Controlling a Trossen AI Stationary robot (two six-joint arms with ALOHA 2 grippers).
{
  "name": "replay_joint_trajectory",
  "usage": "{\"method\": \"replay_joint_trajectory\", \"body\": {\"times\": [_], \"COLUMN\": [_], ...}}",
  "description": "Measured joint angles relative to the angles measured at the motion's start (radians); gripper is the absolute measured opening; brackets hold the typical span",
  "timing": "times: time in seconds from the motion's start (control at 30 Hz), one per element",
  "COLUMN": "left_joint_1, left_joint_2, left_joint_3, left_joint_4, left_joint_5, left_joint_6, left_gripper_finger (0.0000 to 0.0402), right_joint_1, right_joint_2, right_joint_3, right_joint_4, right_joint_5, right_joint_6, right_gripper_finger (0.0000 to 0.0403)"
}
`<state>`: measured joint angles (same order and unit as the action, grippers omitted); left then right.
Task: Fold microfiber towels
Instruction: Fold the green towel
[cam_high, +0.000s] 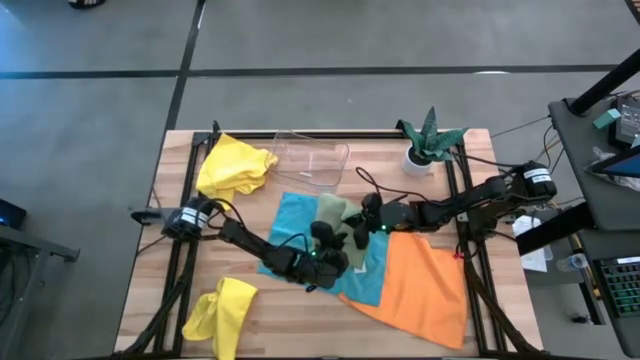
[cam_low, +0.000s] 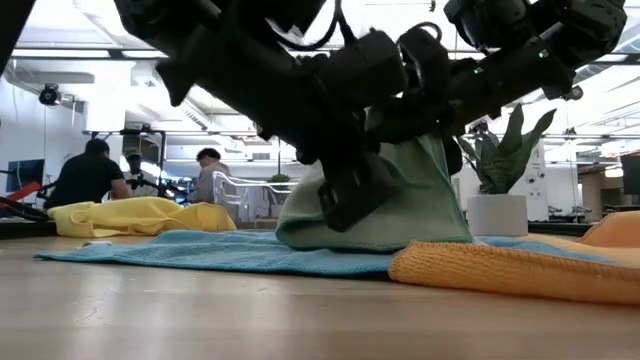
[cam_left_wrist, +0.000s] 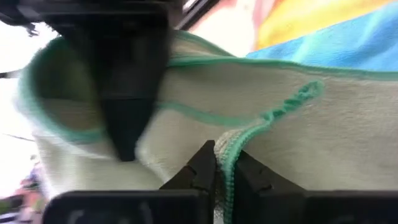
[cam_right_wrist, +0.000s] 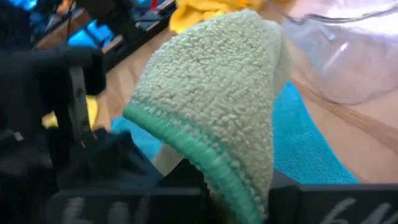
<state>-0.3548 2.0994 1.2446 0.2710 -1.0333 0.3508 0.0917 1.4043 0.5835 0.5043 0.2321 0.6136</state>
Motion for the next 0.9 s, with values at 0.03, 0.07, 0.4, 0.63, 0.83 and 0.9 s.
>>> {"method": "replay_joint_trajectory", "body": {"times": [0.03, 0.07, 0.4, 0.63, 0.83, 0.9], "left_joint_1": [-0.004, -0.007, -0.074, -0.106, -0.107, -0.107], "left_joint_2": [-0.007, -0.018, -0.257, -0.467, -0.611, -0.649], "left_joint_3": [0.0, 0.0, -0.007, -0.008, -0.009, -0.009], "left_joint_4": [-0.005, -0.005, -0.104, -0.214, -0.237, -0.236], "left_joint_5": [-0.025, -0.046, -0.071, -0.075, -0.075, -0.067], "left_joint_6": [0.014, 0.03, 0.05, 0.077, 0.152, 0.179], "left_gripper_finger": [0.0006, 0.0003, 0.0, 0.0, 0.0, 0.0], "right_joint_1": [0.0, 0.0, 0.026, 0.083, 0.111, 0.113], "right_joint_2": [-0.004, -0.009, -0.184, -0.319, -0.399, -0.404], "right_joint_3": [0.0, 0.0, 0.0, 0.0, 0.0, 0.0], "right_joint_4": [-0.001, -0.001, -0.115, -0.182, -0.243, -0.243], "right_joint_5": [-0.012, -0.025, -0.057, -0.056, -0.048, -0.045], "right_joint_6": [-0.024, -0.042, -0.237, -0.356, -0.429, -0.448], "right_gripper_finger": [0.0013, 0.0013, 0.006, 0.0158, 0.022, 0.0231]}}
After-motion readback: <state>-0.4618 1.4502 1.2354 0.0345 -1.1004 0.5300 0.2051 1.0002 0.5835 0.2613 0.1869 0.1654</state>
